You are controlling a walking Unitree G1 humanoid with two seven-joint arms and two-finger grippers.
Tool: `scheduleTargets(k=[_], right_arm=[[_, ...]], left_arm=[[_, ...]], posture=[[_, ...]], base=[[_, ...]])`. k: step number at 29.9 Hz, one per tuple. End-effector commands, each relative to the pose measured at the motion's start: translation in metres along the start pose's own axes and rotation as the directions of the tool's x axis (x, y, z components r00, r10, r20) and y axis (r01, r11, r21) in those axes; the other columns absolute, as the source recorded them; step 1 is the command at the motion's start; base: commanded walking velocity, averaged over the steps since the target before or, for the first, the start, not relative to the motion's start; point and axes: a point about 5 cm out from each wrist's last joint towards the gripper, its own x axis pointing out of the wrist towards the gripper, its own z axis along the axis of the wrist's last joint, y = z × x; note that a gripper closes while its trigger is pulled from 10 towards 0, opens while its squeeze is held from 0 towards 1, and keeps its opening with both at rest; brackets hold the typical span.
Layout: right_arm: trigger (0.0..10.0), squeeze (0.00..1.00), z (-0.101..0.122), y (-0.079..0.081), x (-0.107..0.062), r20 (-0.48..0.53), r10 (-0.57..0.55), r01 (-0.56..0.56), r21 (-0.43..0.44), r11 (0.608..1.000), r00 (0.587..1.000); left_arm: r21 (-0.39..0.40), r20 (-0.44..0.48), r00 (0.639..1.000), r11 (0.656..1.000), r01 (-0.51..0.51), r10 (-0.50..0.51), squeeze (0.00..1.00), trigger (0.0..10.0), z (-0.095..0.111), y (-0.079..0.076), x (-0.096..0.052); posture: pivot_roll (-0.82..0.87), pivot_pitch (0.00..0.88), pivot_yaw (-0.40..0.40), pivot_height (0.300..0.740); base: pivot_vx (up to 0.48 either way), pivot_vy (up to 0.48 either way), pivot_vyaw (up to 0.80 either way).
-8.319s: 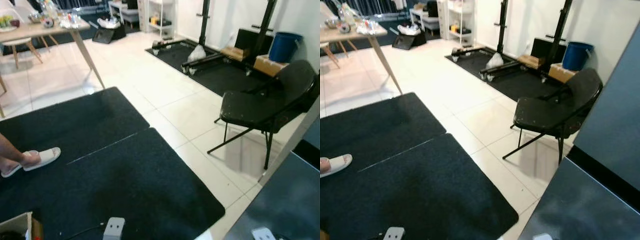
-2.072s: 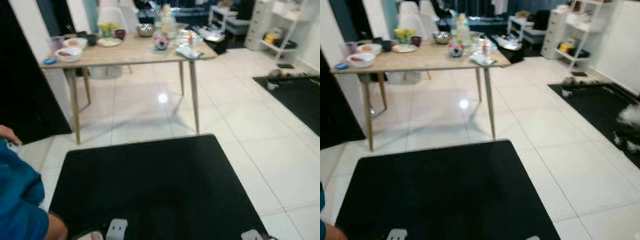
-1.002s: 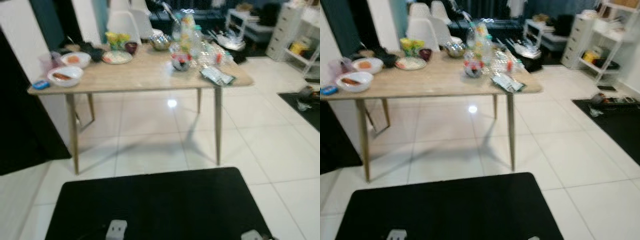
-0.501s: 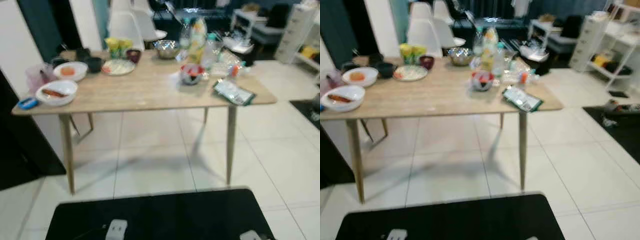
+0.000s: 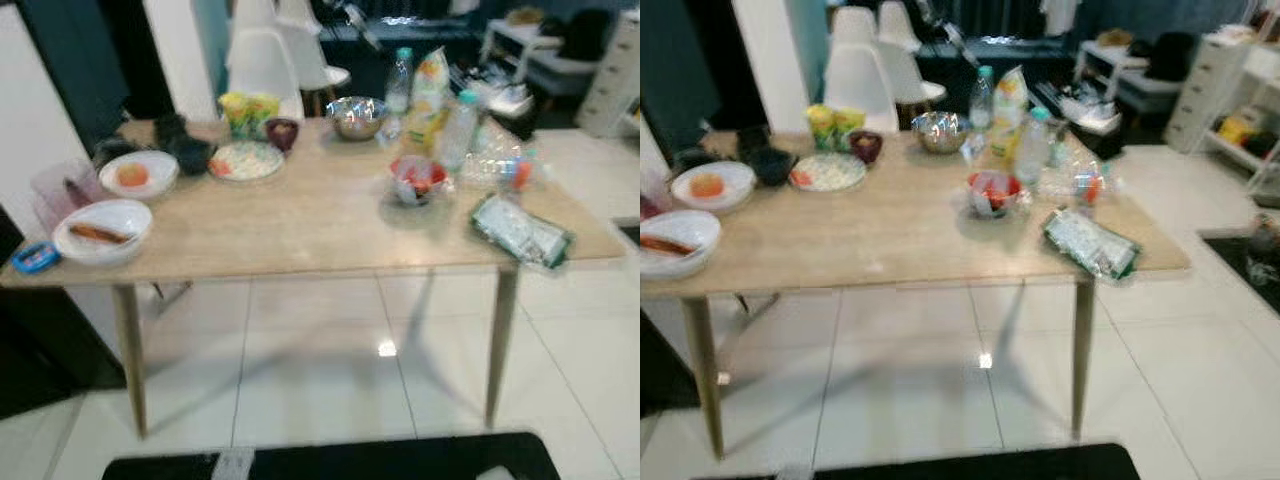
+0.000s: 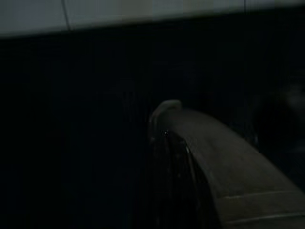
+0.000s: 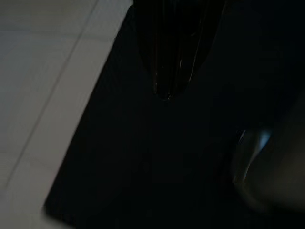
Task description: Restocking fridge
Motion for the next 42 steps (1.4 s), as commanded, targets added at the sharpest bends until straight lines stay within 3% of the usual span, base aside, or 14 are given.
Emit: scheduleTargets(k=[1, 9, 17, 29, 42], right_arm=[[10.0, 0.0, -0.0041, 0.0067, 0.0003, -0.01, 0.018, -0.018, -0.003, 1.0, 1.0], [10.0, 0.0, -0.0046, 0.006, 0.0002, -0.012, 0.021, -0.021, -0.007, 1.0, 1.0], [10.0, 0.0, -0.0047, 0.0056, 0.0001, -0.013, 0.021, -0.021, -0.011, 1.0, 1.0], [10.0, 0.0, -0.0043, 0.006, 0.0002, -0.011, 0.02, -0.02, -0.014, 1.0, 1.0], [10.0, 0.0, -0.0038, 0.0066, 0.0003, -0.01, 0.02, -0.02, -0.011, 1.0, 1.0]], left_arm=[[0.008, -0.046, 0.999, 1.0, 0.006, -0.006, 0.0, 10.0, -0.0114, -0.0034, -0.0006], [-0.002, -0.053, 0.999, 1.0, -0.011, 0.011, 0.0, 10.0, -0.0126, -0.0031, -0.0006], [-0.004, -0.045, 0.999, 1.0, -0.003, 0.002, 0.0, 10.0, -0.012, -0.0041, -0.0004], [0.004, -0.058, 0.998, 1.0, -0.003, 0.003, 0.0, 10.0, -0.0128, -0.0035, -0.0006], [-0.035, -0.042, 0.999, 0.999, -0.002, 0.0, 0.0, 10.0, -0.0122, -0.0033, -0.0007]], posture=[[0.05, 0.0, -0.041, 0.74], [0.05, 0.0, -0.042, 0.74], [0.05, 0.0, -0.044, 0.74], [0.04, 0.0, -0.045, 0.74], [0.04, 0.0, -0.042, 0.74]], base=[[0.48, 0.0, 0.0], [0.411, 0.0, 0.0], [0.0, 0.0, 0.0], [0.0, -0.466, 0.0], [0.0, 0.0, 0.0]])
